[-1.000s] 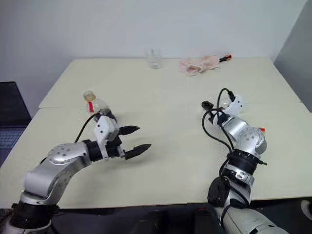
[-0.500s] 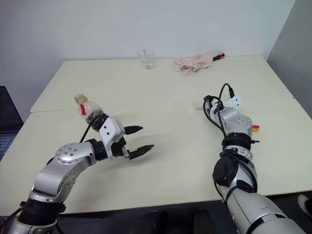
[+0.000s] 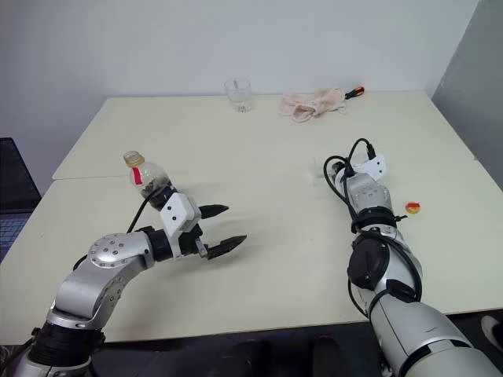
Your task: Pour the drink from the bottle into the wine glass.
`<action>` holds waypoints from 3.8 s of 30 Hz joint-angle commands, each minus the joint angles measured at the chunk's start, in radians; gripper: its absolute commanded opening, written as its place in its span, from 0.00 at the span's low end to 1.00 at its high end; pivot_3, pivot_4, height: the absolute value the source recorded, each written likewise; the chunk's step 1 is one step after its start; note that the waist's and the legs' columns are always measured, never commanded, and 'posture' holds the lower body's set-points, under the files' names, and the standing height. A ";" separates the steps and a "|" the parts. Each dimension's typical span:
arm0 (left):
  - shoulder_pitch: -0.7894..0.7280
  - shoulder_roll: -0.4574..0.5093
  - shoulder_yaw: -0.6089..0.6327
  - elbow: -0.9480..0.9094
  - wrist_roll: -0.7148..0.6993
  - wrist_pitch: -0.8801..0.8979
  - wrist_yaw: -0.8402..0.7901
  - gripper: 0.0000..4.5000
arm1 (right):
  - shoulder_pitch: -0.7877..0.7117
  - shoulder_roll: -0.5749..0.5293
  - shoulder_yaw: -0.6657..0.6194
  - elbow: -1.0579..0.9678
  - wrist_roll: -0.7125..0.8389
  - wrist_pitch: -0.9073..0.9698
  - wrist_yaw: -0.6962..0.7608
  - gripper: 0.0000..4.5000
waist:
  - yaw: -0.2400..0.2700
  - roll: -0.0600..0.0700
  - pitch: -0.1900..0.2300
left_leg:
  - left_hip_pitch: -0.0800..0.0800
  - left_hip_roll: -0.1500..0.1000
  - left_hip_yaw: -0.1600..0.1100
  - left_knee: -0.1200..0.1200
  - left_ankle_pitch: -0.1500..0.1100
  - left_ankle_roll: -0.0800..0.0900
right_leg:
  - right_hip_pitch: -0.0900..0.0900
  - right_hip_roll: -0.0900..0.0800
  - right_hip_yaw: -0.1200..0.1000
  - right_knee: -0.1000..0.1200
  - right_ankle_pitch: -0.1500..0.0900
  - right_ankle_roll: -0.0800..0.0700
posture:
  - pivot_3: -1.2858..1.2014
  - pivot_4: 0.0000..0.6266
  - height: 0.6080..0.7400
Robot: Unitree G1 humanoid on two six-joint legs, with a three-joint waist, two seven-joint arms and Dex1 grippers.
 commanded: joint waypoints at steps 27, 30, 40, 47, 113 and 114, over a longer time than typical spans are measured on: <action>0.118 0.049 0.261 -0.078 -0.108 0.053 -0.001 1.00 | 0.284 0.286 0.819 -0.118 -0.621 -0.838 0.387 0.05 | -0.026 0.001 0.000 | 0.002 0.001 -0.003 -0.003 -0.002 -0.003 | -0.014 0.008 0.011 0.006 0.000 0.000 | 0.52 0.24 1.00; 0.142 0.041 0.297 -0.115 -0.157 0.084 0.010 1.00 | 0.283 0.279 0.816 -0.047 -0.638 -0.864 0.389 0.05 | -0.028 0.000 0.000 | 0.002 0.002 -0.003 -0.003 -0.002 -0.004 | -0.014 0.008 0.012 0.006 0.000 0.000 | 0.52 0.24 1.00; 0.106 0.022 0.288 -0.153 -0.196 0.117 0.053 1.00 | 0.386 0.233 0.830 -0.017 -0.676 -0.874 0.480 0.05 | -0.025 0.000 -0.001 | 0.013 0.004 -0.005 -0.004 -0.004 -0.006 | -0.001 0.012 0.011 0.000 0.000 0.000 | 0.52 0.24 1.00; 0.071 0.027 0.271 -0.122 -0.186 0.115 0.044 1.00 | 0.423 0.210 0.839 -0.035 -0.693 -0.832 0.504 0.04 | -0.023 0.000 -0.008 | 0.017 0.008 -0.005 -0.004 -0.006 -0.009 | 0.001 0.016 0.012 0.000 0.000 -0.001 | 0.52 0.24 1.00; -0.452 -0.059 0.245 1.049 0.150 -0.501 0.061 0.79 | 0.252 -0.577 0.811 -1.450 -0.095 0.525 1.187 1.00 | 0.047 -0.005 -0.006 | 0.009 0.020 -0.003 0.002 -0.015 -0.013 | -0.001 0.024 0.009 -0.001 0.001 -0.015 | 0.52 0.24 1.00; -0.464 -0.061 0.242 1.066 0.156 -0.512 0.062 0.72 | 0.254 -0.579 0.809 -1.454 -0.093 0.528 1.184 1.00 | 0.047 -0.005 -0.006 | 0.009 0.020 -0.003 0.002 -0.015 -0.013 | -0.001 0.024 0.009 -0.001 0.001 -0.015 | 0.52 0.24 1.00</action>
